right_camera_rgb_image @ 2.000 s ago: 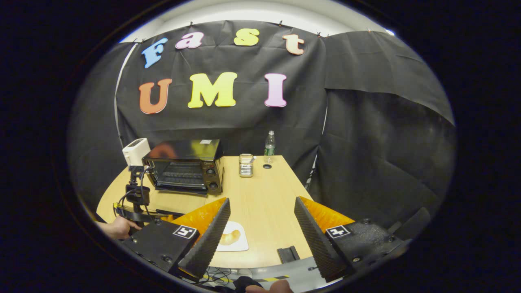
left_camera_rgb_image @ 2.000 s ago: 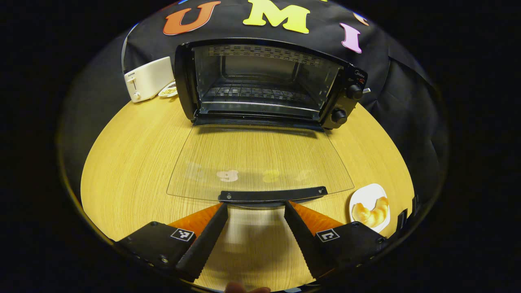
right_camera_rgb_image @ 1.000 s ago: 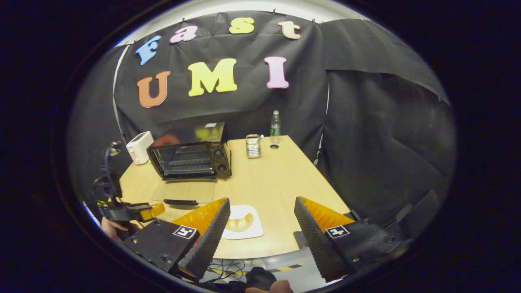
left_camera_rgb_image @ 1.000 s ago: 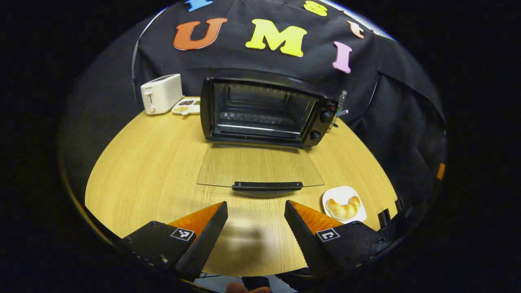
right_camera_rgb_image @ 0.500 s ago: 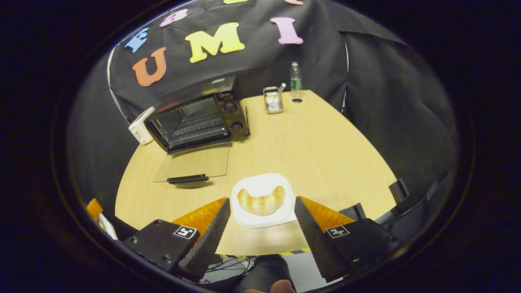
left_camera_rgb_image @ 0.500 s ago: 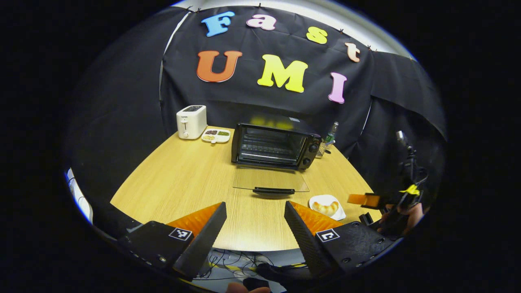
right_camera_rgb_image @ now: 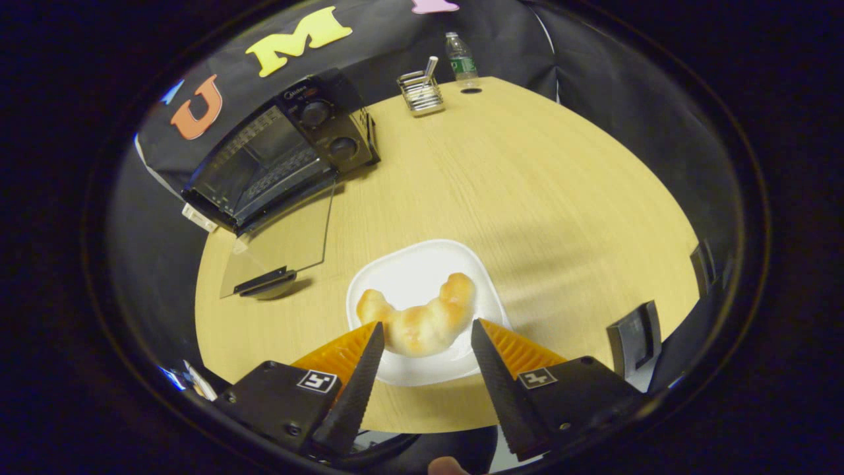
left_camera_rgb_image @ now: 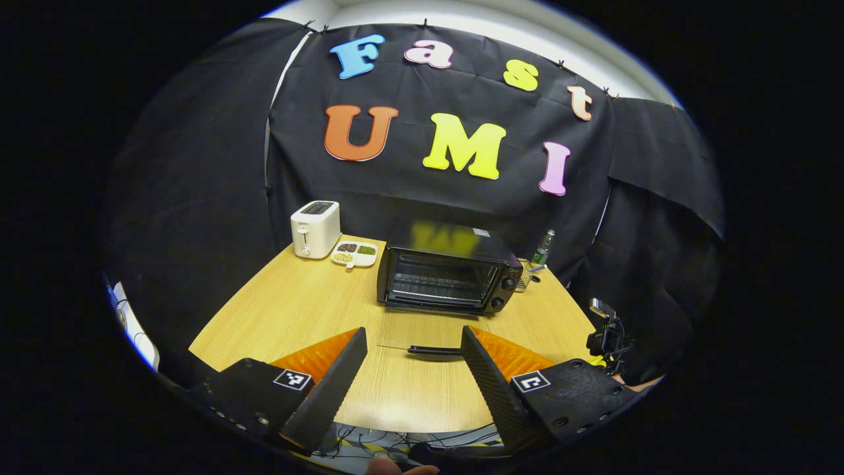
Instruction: Open the electric oven with the left hand, put the food in, and close the electric oven.
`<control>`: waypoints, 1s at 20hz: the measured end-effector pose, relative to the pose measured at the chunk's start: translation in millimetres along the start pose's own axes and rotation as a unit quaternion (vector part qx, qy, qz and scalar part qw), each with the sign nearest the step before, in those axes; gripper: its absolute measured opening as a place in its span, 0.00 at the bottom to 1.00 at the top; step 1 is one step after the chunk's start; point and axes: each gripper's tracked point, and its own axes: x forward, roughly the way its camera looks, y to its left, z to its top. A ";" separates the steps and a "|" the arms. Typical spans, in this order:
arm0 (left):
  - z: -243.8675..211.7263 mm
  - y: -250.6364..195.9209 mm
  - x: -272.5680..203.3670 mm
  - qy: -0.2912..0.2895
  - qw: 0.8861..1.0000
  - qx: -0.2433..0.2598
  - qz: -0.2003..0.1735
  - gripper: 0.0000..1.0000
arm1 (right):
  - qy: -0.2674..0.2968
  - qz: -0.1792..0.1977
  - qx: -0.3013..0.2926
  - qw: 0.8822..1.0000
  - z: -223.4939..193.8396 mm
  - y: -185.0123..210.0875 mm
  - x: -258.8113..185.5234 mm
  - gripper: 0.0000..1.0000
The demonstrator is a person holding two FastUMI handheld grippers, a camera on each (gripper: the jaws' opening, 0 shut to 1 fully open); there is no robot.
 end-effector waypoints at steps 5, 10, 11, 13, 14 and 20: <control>-0.1 -26.7 26.3 0.009 1.000 -0.002 0.002 0.95 | 0.023 0.047 0.017 0.998 -3.3 -0.2 12.5 0.53; 5.1 -45.8 39.9 0.014 1.000 0.009 -0.010 0.95 | 0.035 0.076 0.057 0.995 2.0 3.0 10.9 0.22; 6.0 -46.7 42.6 0.013 1.000 0.014 -0.011 0.95 | 0.036 0.088 0.072 0.993 3.8 6.3 8.0 0.19; 8.3 -46.7 44.6 0.016 1.000 0.019 -0.014 0.95 | 0.032 0.097 0.096 0.990 5.6 10.7 -0.6 0.15; 9.7 -46.2 44.2 0.016 1.000 0.019 -0.015 0.95 | 0.032 0.106 0.111 0.988 5.1 15.8 -7.4 0.14; 16.0 -18.7 35.4 0.023 0.999 0.028 -0.003 0.95 | 0.018 0.168 0.181 0.969 0.1 65.8 -33.9 0.13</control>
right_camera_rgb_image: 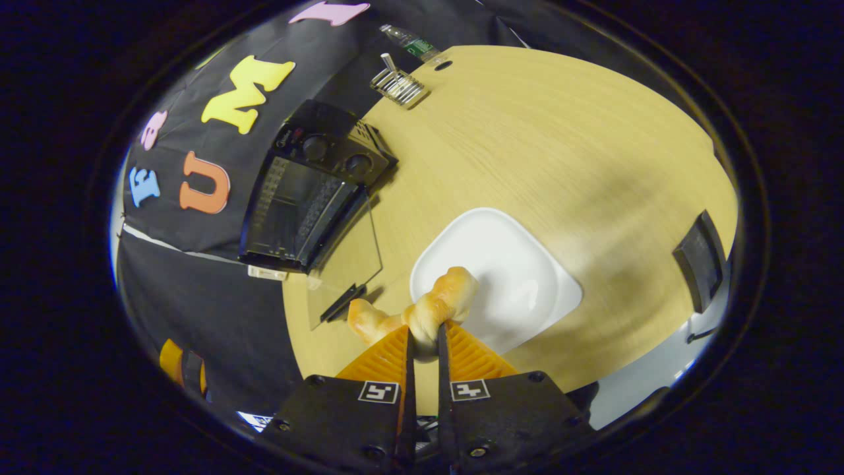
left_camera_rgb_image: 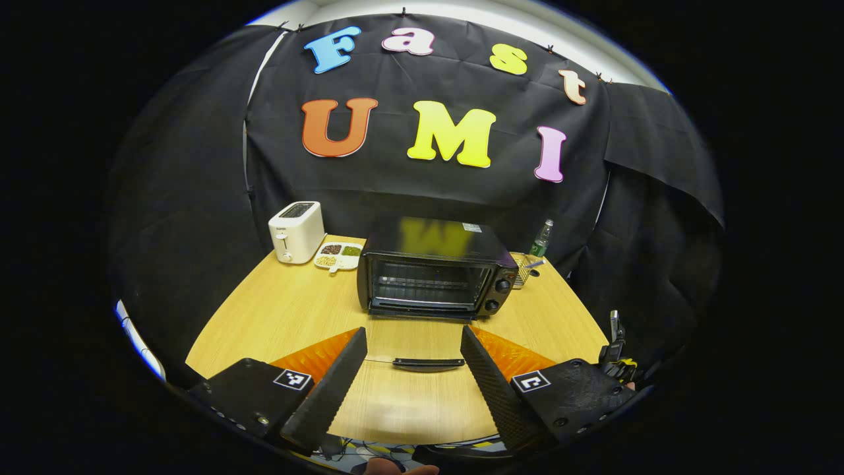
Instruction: Open the electric oven with the left hand, put the food in, and close the electric oven.
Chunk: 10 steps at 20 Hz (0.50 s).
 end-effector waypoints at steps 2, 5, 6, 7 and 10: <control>3.7 14.0 -4.5 -0.001 1.000 0.000 0.009 0.95 | -0.009 0.023 -0.001 1.000 -0.5 31.1 8.4 0.13; 7.5 36.2 -14.8 -0.003 1.000 -0.006 0.024 0.95 | -0.019 0.068 0.009 0.997 7.7 86.5 30.2 0.15; 10.1 44.2 -19.2 -0.004 1.000 -0.010 0.029 0.95 | -0.023 0.080 0.008 0.997 11.9 103.2 39.2 0.14; 11.5 49.8 -22.6 -0.004 0.999 -0.014 0.033 0.95 | -0.026 0.087 0.005 0.996 16.1 117.9 48.4 0.14; 12.3 71.3 -35.0 -0.007 0.998 -0.016 0.053 0.95 | -0.040 0.104 -0.001 0.994 33.0 154.5 74.5 0.13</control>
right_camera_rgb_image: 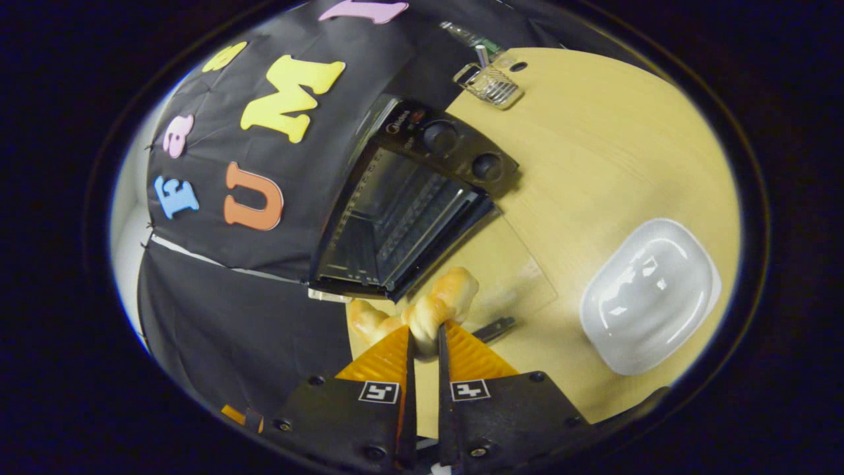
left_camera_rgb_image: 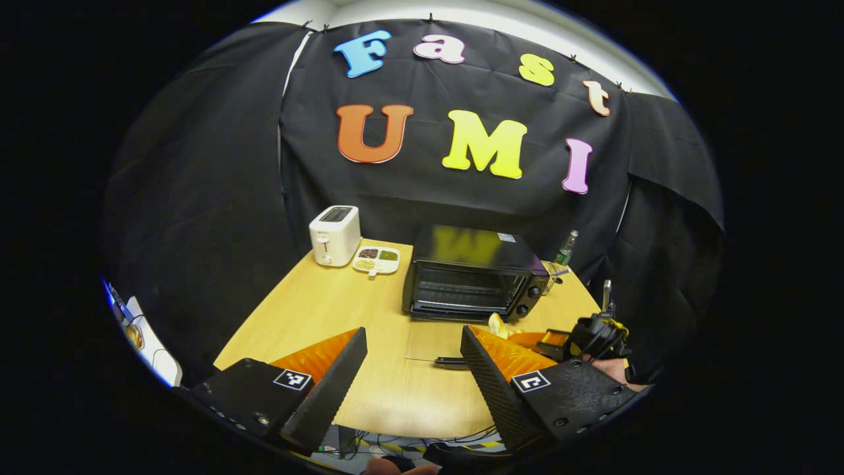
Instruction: Open the electric oven with the left hand, put the food in, and close the electric oven.
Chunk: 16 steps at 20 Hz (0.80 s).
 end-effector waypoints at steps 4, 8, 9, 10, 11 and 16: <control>-2.3 30.5 -9.9 0.007 0.999 -0.005 0.033 0.95 | -0.018 0.001 0.005 1.000 25.6 18.5 52.7 0.15; -5.2 61.5 -31.7 0.004 0.997 -0.016 0.071 0.95 | -0.050 -0.007 0.013 0.999 54.2 25.4 96.8 0.14; -5.9 68.4 -35.2 0.004 0.997 -0.020 0.081 0.95 | -0.057 -0.012 0.015 0.998 61.1 24.6 108.8 0.14; -4.3 74.2 -37.7 0.004 0.996 -0.023 0.090 0.95 | -0.063 -0.013 0.021 0.998 64.3 25.4 117.2 0.13; -6.2 78.7 -41.0 0.005 0.995 -0.027 0.099 0.95 | -0.070 -0.015 0.022 0.997 69.5 25.4 125.5 0.13; -12.4 93.9 -54.4 0.007 0.991 -0.033 0.131 0.95 | -0.081 -0.027 0.001 0.996 81.2 29.3 155.7 0.15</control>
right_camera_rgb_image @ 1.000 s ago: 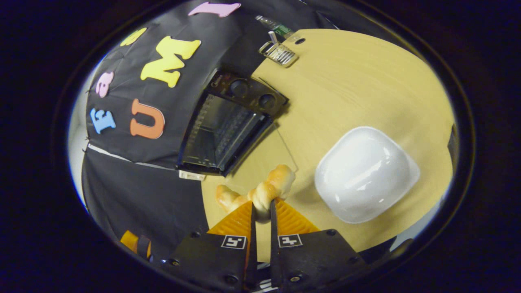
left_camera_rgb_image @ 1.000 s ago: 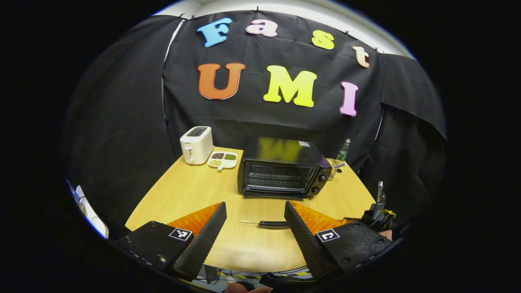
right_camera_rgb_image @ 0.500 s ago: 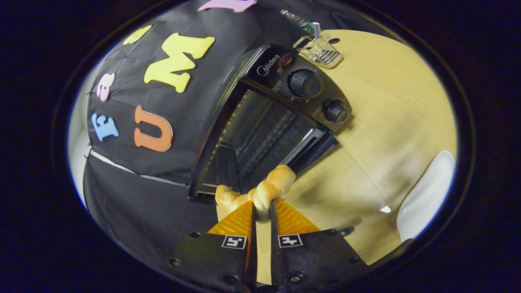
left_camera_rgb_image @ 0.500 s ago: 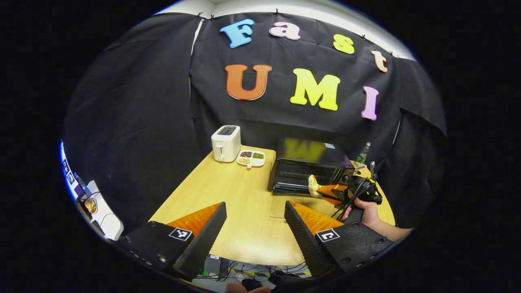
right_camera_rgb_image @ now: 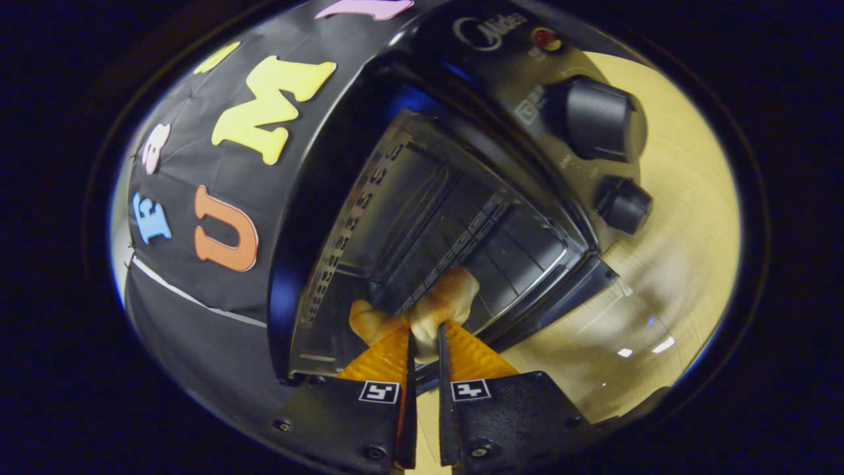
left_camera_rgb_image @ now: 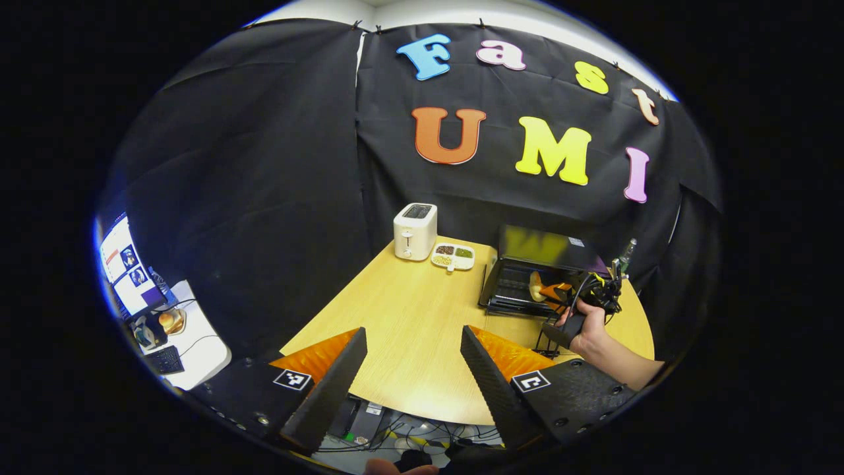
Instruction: Open the electric oven with the left hand, put the food in, and close the electric oven.
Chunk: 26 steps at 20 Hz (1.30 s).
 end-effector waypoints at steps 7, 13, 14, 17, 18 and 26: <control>0.7 7.4 -5.9 0.000 1.000 -0.008 0.016 0.95 | -0.011 -0.031 -0.064 0.997 10.4 -6.6 5.0 0.29; -3.8 -1.0 -7.2 -0.002 1.000 -0.031 0.000 0.95 | -0.009 -0.036 -0.121 0.992 3.2 -0.1 -12.7 0.50; -4.0 -3.7 -7.3 -0.004 0.999 -0.032 -0.006 0.95 | -0.011 -0.038 -0.135 0.990 2.3 0.6 -19.3 0.54; -4.2 -8.2 -7.6 -0.011 0.999 -0.030 -0.025 0.95 | -0.015 -0.044 -0.164 0.985 -2.8 0.2 -42.3 0.60; -4.3 -9.3 -8.0 -0.014 0.999 -0.029 -0.032 0.95 | -0.013 -0.047 -0.173 0.984 -5.6 -0.1 -51.0 0.63; -18.0 -43.9 9.6 -0.021 0.991 0.005 -0.135 0.95 | -0.013 -0.085 -0.320 0.944 -52.5 -15.9 -178.3 0.83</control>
